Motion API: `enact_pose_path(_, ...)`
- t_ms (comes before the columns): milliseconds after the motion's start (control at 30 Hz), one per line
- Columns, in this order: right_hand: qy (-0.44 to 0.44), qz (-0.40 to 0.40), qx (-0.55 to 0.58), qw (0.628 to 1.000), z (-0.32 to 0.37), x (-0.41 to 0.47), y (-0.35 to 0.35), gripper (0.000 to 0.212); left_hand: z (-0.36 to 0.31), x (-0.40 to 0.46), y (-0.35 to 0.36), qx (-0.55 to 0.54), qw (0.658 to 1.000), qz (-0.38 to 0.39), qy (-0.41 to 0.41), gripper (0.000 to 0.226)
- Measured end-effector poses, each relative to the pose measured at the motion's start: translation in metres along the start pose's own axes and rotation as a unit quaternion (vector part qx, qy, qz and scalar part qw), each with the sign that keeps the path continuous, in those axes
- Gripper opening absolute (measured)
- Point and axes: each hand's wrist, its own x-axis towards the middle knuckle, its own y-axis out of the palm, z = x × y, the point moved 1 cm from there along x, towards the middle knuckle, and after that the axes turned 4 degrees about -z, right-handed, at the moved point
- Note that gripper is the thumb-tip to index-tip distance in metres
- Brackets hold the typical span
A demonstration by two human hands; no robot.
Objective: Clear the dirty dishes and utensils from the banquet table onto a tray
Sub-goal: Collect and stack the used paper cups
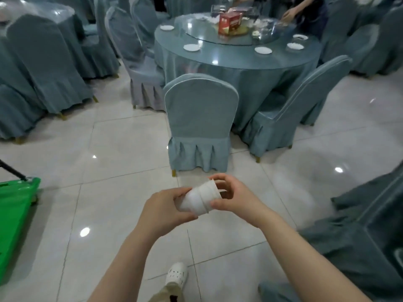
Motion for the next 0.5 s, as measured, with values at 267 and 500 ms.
enact_pose_path(267,0.003,-0.196,0.015,0.981,0.029,0.049,-0.108,0.059,-0.083,0.177,0.022,0.073,0.966,0.138,0.205,0.062)
enact_pose_path(500,0.022,-0.327,0.019,0.945,0.035,0.026,-0.239,0.066,-0.204,0.271,0.108,-0.012,0.915,0.272,0.298,0.061)
